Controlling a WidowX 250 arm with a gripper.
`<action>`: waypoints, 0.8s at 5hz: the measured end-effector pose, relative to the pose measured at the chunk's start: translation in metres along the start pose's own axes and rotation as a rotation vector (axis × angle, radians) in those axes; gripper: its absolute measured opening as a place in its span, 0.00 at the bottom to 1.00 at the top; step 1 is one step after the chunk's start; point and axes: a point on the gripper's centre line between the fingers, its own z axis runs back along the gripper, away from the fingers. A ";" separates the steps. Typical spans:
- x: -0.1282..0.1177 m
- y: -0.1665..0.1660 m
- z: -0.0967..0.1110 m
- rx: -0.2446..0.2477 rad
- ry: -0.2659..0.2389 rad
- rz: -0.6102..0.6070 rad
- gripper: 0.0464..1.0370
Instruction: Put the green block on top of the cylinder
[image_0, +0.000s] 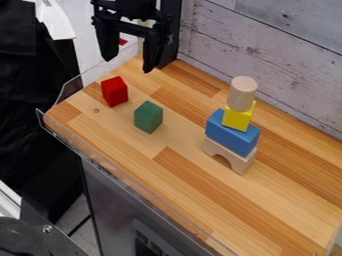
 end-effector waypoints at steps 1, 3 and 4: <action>-0.002 0.000 -0.010 -0.003 0.038 0.001 0.96; -0.003 -0.014 -0.030 -0.037 0.082 -0.060 0.96; -0.001 -0.020 -0.040 -0.054 0.104 -0.100 0.96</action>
